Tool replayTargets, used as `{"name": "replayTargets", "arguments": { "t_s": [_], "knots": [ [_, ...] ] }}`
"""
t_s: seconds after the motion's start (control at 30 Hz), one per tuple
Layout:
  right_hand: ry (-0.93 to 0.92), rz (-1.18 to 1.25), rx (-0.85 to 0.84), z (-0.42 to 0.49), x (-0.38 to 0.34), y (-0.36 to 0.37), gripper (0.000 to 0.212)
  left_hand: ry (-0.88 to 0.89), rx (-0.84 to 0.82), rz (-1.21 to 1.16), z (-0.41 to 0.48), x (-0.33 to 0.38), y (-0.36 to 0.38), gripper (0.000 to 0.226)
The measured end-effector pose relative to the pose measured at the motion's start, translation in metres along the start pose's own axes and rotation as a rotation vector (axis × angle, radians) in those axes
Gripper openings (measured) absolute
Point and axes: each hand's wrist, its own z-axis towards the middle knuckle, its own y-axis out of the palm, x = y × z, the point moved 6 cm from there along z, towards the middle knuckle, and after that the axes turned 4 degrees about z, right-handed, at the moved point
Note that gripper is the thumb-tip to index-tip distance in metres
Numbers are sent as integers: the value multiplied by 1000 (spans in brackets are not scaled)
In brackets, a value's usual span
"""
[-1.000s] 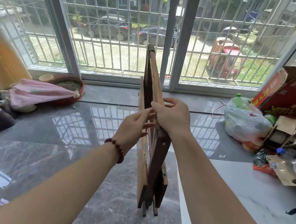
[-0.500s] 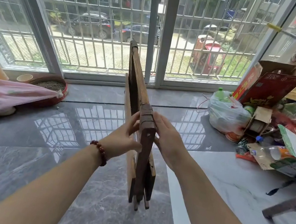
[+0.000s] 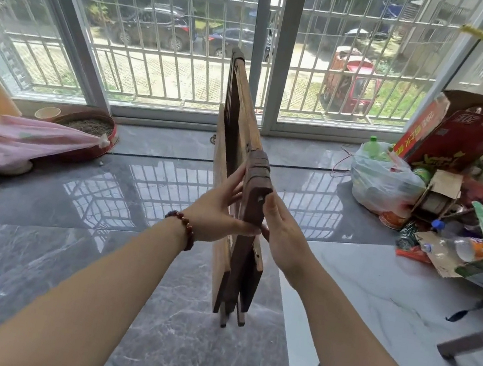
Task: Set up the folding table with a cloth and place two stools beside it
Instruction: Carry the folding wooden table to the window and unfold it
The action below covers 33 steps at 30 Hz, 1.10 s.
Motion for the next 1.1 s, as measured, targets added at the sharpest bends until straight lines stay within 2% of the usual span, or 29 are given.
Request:
{"name": "replayTargets", "arguments": {
  "t_s": [0.23,0.33,0.47,0.63,0.73,0.83,0.9,1.03,1.1],
  "knots": [
    [-11,-54,-59,3,12,2,59,18,20,31,2,-12,-1,104],
    [-14,-256,-71,-9,37,4,68,32,66,161,-12,-37,8,106],
    [-79,-517,-74,-13,59,2,96,102,90,322,-24,-69,27,113],
    [-84,-491,-105,-13,91,5,108,201,144,471,-22,-86,44,102],
    [-148,-416,-21,-11,101,10,101,213,125,497,-18,-93,48,99],
    [-126,-318,38,-5,109,10,74,186,129,452,-14,-93,52,93],
    [-109,-343,45,-3,111,12,63,176,150,421,-13,-94,54,91],
    [-114,-337,87,-4,109,9,54,188,200,378,-10,-94,57,94],
    [-84,-350,104,-4,116,5,61,195,218,371,-9,-94,59,95]
  ]
}}
